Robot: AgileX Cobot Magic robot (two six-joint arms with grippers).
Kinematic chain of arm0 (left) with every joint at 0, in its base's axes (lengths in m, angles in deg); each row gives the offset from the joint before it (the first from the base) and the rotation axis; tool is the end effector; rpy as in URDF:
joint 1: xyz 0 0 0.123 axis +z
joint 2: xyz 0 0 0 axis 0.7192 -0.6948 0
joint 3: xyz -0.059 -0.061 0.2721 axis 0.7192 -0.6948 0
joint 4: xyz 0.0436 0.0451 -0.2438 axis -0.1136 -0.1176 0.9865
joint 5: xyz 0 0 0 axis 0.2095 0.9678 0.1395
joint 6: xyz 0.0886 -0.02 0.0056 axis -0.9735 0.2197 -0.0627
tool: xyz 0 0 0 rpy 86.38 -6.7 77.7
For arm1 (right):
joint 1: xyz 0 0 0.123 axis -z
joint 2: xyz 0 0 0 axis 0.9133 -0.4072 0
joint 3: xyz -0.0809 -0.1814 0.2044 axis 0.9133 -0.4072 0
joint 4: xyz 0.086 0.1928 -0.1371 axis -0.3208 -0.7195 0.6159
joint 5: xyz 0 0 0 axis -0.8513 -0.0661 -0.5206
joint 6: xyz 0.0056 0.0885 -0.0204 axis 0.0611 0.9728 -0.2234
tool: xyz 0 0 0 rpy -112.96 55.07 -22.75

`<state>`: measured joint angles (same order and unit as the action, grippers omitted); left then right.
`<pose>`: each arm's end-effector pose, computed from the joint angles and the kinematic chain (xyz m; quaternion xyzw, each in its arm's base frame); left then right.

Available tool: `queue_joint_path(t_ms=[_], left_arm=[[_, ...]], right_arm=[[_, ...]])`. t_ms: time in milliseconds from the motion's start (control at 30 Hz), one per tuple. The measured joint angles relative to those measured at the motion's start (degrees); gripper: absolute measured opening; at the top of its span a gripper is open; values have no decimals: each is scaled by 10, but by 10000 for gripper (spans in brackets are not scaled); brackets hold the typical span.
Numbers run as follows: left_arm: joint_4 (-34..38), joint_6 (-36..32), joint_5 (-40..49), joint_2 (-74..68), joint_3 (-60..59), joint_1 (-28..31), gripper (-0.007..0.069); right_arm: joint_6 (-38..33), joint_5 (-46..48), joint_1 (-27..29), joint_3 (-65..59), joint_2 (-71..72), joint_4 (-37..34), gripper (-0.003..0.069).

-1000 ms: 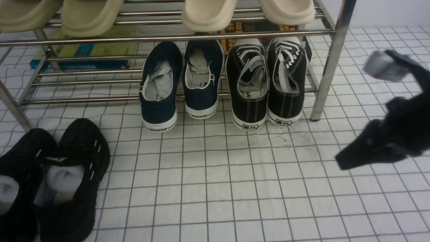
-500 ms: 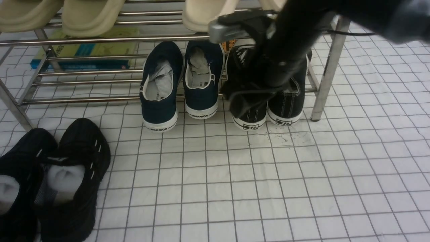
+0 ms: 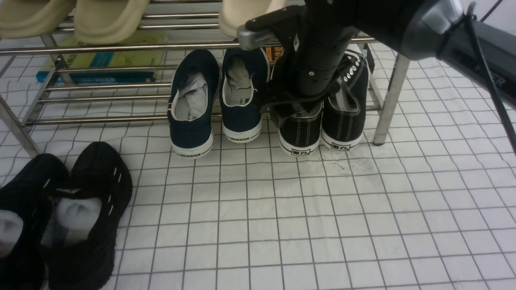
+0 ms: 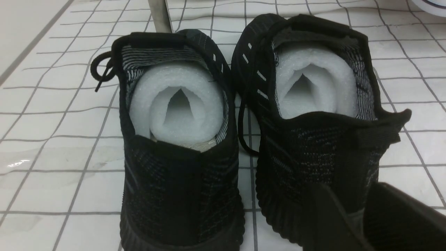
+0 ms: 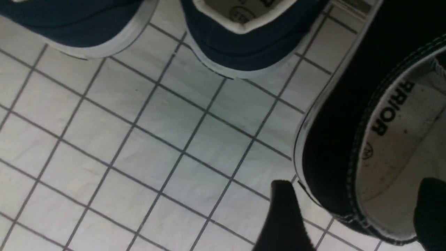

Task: Take the shoes off the shelf with your hand from the white checkered tablecloth.

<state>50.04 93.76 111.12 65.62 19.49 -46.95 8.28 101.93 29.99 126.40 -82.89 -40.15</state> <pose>0.0520 0.0043 0.1720 0.0098 0.8072 0.0323 0.5893 0.3761 0.2708 0.3085 -0.2389 0.9474 0.0696 0.2013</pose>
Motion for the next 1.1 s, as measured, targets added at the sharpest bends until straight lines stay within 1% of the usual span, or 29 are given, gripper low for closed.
queue_joint_path(t_ms=[167, 233, 267, 333, 400, 467, 533, 633, 700, 800, 900, 967, 1000, 1100], left_arm=[[0, 0, 0, 0, 0, 0, 221], [0, 0, 0, 0, 0, 0, 221], [0, 0, 0, 0, 0, 0, 221], [0, 0, 0, 0, 0, 0, 221], [0, 0, 0, 0, 0, 0, 222], [0, 0, 0, 0, 0, 0, 223], [0, 0, 0, 0, 0, 0, 227], [0, 0, 0, 0, 0, 0, 232], [0, 0, 0, 0, 0, 0, 235], [0, 0, 0, 0, 0, 0, 237], [0, 0, 0, 0, 0, 0, 237], [0, 0, 0, 0, 0, 0, 237], [0, 0, 0, 0, 0, 0, 237], [0, 0, 0, 0, 0, 0, 237]], right_arm=[[19, -30, 0, 1, -29, 5, 476], [19, -37, -1, 1, -42, 8, 463], [20, -40, -1, 1, -54, 11, 435], [20, -41, -2, 1, -67, 15, 360], [20, -35, -2, 1, -71, 20, 248], [12, -21, -2, 1, -70, 19, 98], [2, -8, -2, 0, -65, 5, 21], [-6, 8, -5, -4, -50, -21, 10], [-2, 13, -18, -24, -16, -51, 10], [16, 8, -44, -66, 26, -61, 10], [62, -2, -96, -155, 69, -50, 13], [78, 2, -112, -178, 75, -48, 13], [103, 6, -134, -207, 78, -49, 15], [143, 5, -168, -249, 75, -50, 17]])
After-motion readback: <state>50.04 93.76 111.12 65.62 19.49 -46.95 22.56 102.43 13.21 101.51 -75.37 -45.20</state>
